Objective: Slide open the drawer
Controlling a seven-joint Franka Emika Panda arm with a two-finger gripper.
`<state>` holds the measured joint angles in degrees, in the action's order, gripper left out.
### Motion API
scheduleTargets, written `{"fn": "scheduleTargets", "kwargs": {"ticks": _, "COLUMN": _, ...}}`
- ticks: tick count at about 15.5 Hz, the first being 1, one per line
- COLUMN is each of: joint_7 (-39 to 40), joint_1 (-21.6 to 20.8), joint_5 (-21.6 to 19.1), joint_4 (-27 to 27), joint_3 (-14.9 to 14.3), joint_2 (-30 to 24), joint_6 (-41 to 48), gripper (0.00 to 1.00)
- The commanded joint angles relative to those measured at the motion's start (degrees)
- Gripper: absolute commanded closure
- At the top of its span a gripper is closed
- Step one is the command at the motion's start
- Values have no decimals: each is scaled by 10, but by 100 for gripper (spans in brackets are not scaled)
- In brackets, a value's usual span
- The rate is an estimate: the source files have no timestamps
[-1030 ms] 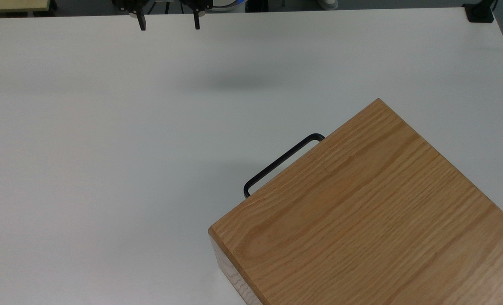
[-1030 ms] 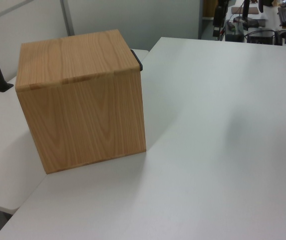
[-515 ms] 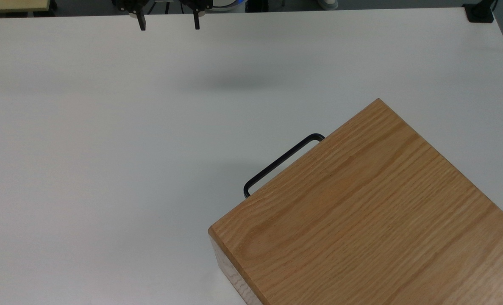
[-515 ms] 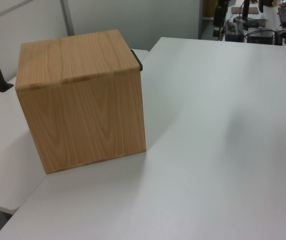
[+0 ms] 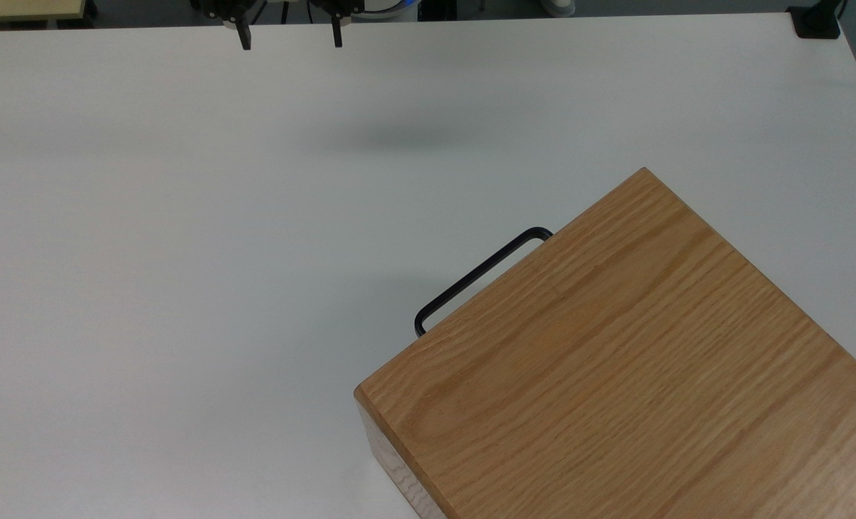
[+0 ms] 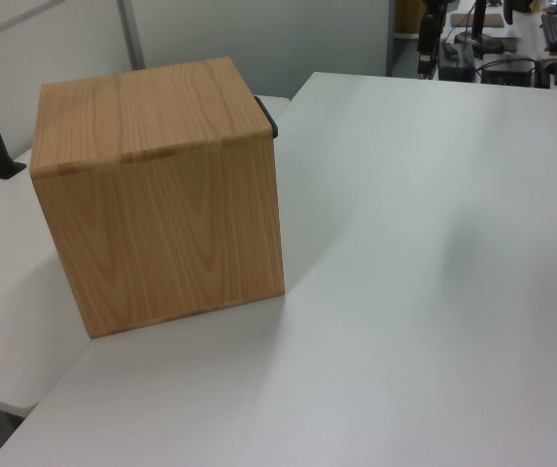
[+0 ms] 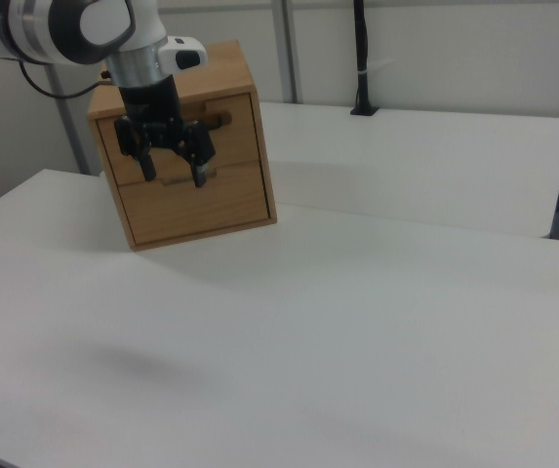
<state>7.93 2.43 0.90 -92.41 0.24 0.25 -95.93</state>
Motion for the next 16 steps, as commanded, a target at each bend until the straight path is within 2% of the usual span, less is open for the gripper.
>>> {"fn": "scheduleTargets", "kwargs": {"ticks": 1, "joint_7": 5, "joint_1": 2, "joint_5": -10, "joint_4": -8, "joint_3": 3, "joint_2": -3, "joint_6": 13, "gripper": 0}}
{"fn": "scheduleTargets", "kwargs": {"ticks": 5, "joint_7": -24, "joint_1": -3, "joint_5": -12, "joint_4": 3, "joint_3": 3, "joint_2": 6, "joint_6": -7, "gripper": 0}}
{"fn": "scheduleTargets", "kwargs": {"ticks": 7, "joint_7": -91, "joint_1": -11, "joint_5": -13, "joint_4": 0, "joint_3": 3, "joint_2": 6, "joint_6": -54, "gripper": 0}}
{"fn": "scheduleTargets", "kwargs": {"ticks": 11, "joint_7": -395, "joint_1": -52, "joint_5": -13, "joint_4": 1, "joint_3": 4, "joint_2": 33, "joint_6": -151, "gripper": 2}}
{"fn": "scheduleTargets", "kwargs": {"ticks": 13, "joint_7": -508, "joint_1": -61, "joint_5": -14, "joint_4": 2, "joint_3": 3, "joint_2": 46, "joint_6": -200, "gripper": 2}}
{"fn": "scheduleTargets", "kwargs": {"ticks": 14, "joint_7": -585, "joint_1": -64, "joint_5": -26, "joint_4": 6, "joint_3": 4, "joint_2": 60, "joint_6": -226, "gripper": 2}}
{"fn": "scheduleTargets", "kwargs": {"ticks": 15, "joint_7": -628, "joint_1": -62, "joint_5": -46, "joint_4": 7, "joint_3": 3, "joint_2": 68, "joint_6": -257, "gripper": 4}}
{"fn": "scheduleTargets", "kwargs": {"ticks": 16, "joint_7": -649, "joint_1": -60, "joint_5": -91, "joint_4": 7, "joint_3": 3, "joint_2": 76, "joint_6": -295, "gripper": 7}}
